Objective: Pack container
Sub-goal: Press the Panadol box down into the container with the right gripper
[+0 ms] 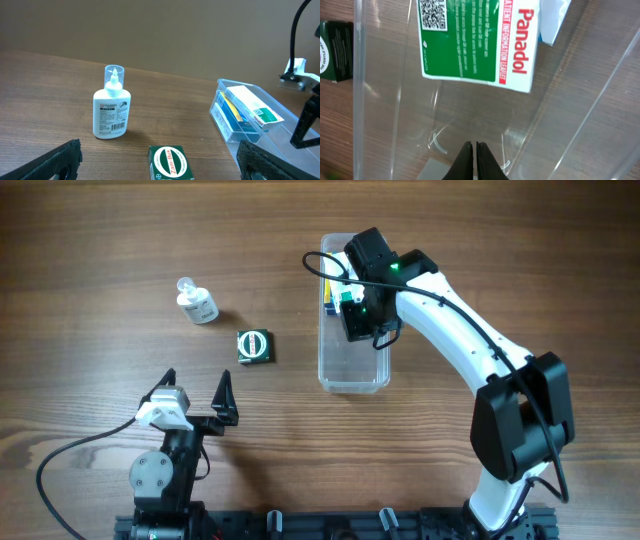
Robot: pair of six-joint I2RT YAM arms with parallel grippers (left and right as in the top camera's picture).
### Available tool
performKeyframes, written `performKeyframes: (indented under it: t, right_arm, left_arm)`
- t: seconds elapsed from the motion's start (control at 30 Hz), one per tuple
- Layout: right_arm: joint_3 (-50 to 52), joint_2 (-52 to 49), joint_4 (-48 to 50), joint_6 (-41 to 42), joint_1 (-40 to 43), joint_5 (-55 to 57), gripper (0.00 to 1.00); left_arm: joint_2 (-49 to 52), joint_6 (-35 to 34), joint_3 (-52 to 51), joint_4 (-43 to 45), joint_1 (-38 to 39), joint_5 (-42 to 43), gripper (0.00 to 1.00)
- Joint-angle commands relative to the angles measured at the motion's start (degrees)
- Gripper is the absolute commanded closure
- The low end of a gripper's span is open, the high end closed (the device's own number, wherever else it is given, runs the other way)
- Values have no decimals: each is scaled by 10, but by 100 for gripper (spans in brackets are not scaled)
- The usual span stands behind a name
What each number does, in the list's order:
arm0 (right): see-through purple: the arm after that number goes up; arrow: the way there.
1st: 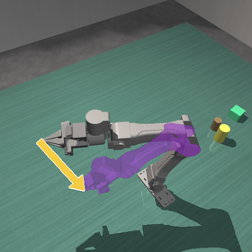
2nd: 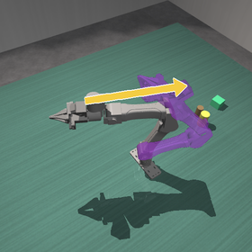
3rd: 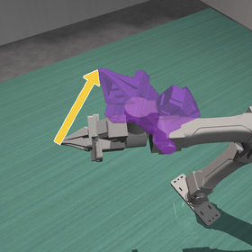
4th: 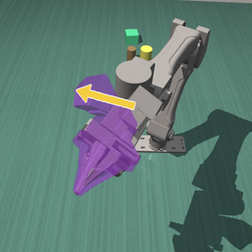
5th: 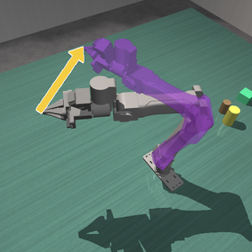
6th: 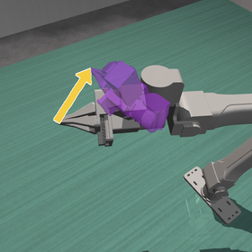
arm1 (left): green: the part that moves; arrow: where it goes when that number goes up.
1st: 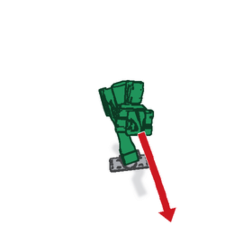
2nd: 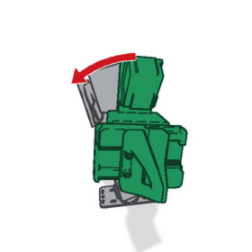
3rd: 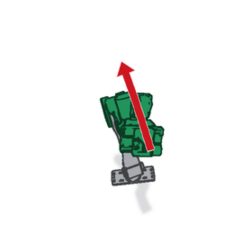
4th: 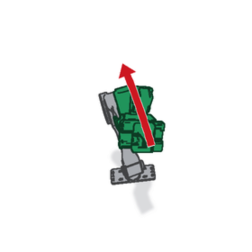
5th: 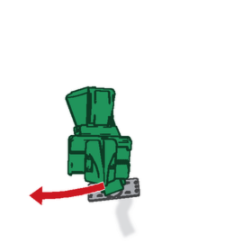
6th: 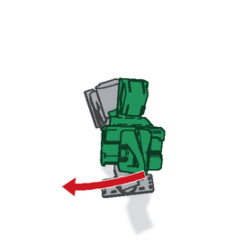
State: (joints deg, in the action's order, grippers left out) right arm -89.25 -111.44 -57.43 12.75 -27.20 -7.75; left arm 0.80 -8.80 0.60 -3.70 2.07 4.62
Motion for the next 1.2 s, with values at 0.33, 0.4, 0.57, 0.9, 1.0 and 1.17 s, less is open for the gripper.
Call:
performKeyframes:
  t: [0.33, 0.4, 0.57, 0.9, 1.0, 1.17]
  right_arm:
    - [5, -10, 52, 10, -3, -10, 96]
    - [5, -10, 56, 10, -3, -9, 96]
    - [5, -11, 69, 12, -3, -10, 96]
    - [5, -33, 88, 14, -3, -10, 96]
    - [5, -33, 103, 14, -3, -9, 96]
    - [5, -33, 118, 14, -3, -9, 96]
  left_arm:
    - [-4, 11, -3, -2, -5, 9, 0]
    - [-4, 11, -3, -2, -5, 9, 0]
    - [-4, 11, -3, -2, -5, 9, 0]
    - [-4, 11, -3, -2, -5, 9, 0]
    - [-4, 11, -3, -2, -5, 9, 0]
    - [-4, 11, -3, -2, -5, 9, 0]
